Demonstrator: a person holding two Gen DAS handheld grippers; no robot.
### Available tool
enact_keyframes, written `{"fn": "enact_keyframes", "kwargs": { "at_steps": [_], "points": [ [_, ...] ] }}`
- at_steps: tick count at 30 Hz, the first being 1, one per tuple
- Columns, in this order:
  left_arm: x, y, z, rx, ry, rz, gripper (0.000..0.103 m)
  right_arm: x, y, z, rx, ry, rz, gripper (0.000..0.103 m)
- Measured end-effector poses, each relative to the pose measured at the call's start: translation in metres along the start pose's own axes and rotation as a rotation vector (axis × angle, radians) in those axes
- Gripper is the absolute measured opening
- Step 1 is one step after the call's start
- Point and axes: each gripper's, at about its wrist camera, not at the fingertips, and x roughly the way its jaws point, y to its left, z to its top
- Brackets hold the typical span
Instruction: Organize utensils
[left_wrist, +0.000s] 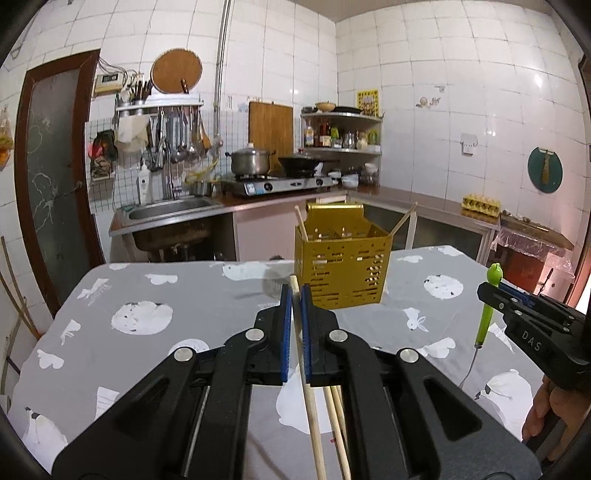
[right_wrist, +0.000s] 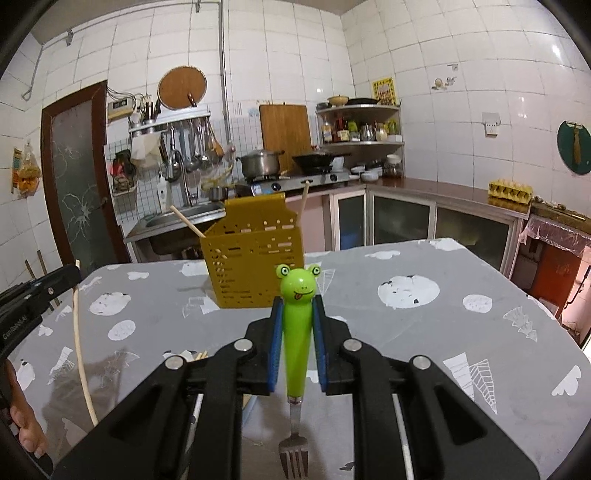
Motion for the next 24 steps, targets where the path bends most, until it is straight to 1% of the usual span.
{"fn": "enact_keyframes", "kwargs": {
  "at_steps": [2, 7, 16, 20, 24],
  "points": [
    [-0.005, -0.001, 0.001, 0.001, -0.015, -0.008, 0.003, -0.004, 0.001, 0.001, -0.005, -0.016, 0.002, 0.016],
    [-0.01, -0.001, 0.006, 0.016, -0.053, -0.002, 0.003, -0.008, 0.003, 0.005, -0.014, -0.038, 0.004, 0.016],
    [0.005, 0.009, 0.014, 0.01, -0.075, 0.01, 0.003, 0.007, 0.003, 0.016, -0.029, -0.027, -0.002, 0.016],
    [0.011, 0.012, 0.02, 0.0, -0.08, 0.003, 0.003, 0.014, 0.006, 0.022, -0.03, -0.027, -0.001, 0.016],
    [0.015, 0.015, 0.031, -0.011, -0.101, -0.003, 0.003, 0.02, 0.008, 0.028, -0.034, -0.026, 0.006, 0.016]
  ]
}}
